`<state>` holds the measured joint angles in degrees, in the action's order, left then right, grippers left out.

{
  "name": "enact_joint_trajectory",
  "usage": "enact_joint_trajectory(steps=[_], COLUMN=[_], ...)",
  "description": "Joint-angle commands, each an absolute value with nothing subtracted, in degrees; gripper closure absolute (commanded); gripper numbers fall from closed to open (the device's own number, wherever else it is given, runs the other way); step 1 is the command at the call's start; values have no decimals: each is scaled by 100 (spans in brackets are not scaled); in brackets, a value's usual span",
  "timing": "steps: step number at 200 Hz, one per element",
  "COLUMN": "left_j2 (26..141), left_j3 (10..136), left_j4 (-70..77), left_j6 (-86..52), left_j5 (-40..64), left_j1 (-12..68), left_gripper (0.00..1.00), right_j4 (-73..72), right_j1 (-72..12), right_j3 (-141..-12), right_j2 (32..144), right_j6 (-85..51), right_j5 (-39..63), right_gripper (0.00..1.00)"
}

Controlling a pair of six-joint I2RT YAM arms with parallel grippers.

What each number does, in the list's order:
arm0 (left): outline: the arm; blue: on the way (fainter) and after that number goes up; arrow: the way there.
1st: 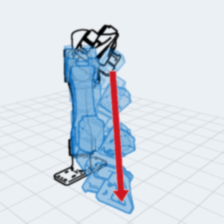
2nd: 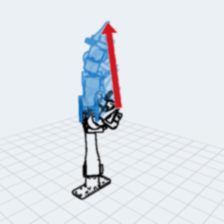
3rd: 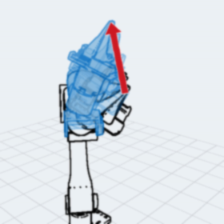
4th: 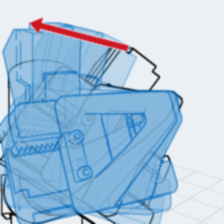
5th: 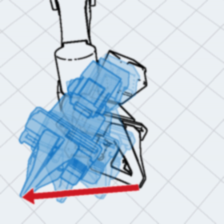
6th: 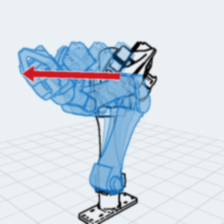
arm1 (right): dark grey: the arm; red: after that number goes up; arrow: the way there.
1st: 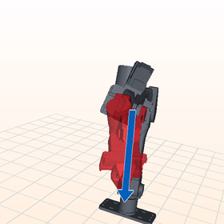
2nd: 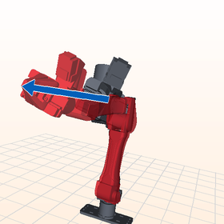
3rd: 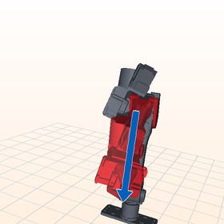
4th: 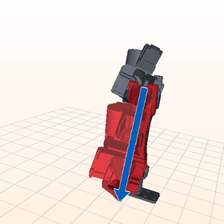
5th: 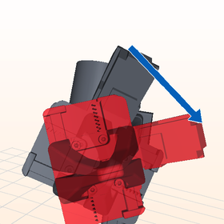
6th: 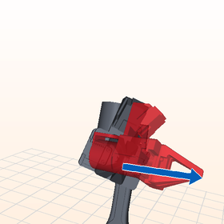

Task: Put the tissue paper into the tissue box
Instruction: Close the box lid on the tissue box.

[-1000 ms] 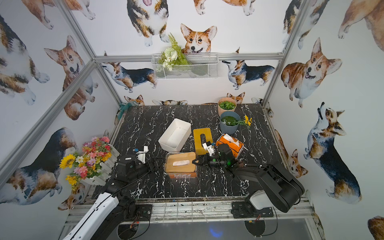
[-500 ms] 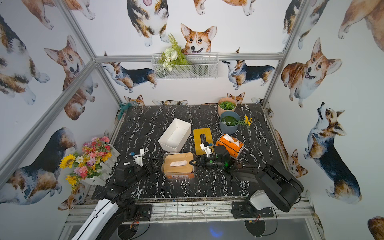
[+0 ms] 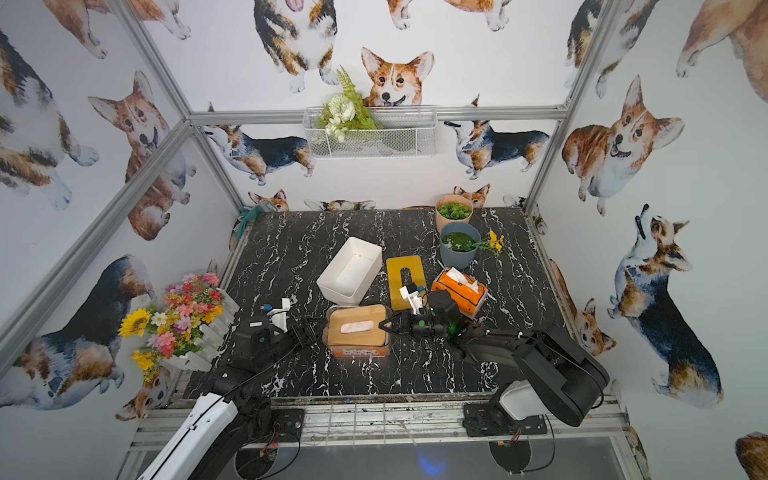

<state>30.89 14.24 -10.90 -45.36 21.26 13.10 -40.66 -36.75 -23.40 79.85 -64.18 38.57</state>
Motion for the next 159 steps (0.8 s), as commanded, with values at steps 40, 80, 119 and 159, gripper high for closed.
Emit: enact_joint_trajectory(steps=[40, 80, 119, 159], left_j2=[3586, 3974, 4314, 4793], left_j3=[2029, 2195, 2501, 2239], left_j4=[-1450, -1475, -1606, -924], left_j6=[-3990, -3851, -3561, -3636], left_j5=[2081, 2224, 2092, 2652], left_j1=[1302, 1301, 1283, 1205], left_gripper=[7, 8, 13, 17], right_j4=[-3912, -3768, -3662, -3807], right_j1=[-3705, -3712, -3713, -3734], right_j3=[-2439, -2555, -2704, -2769], right_j2=[7902, 7885, 7957, 8130], right_j6=[-6372, -6363, -6353, -6573], right_j5=[3604, 3622, 3655, 3752], right_gripper=[100, 100, 100, 100])
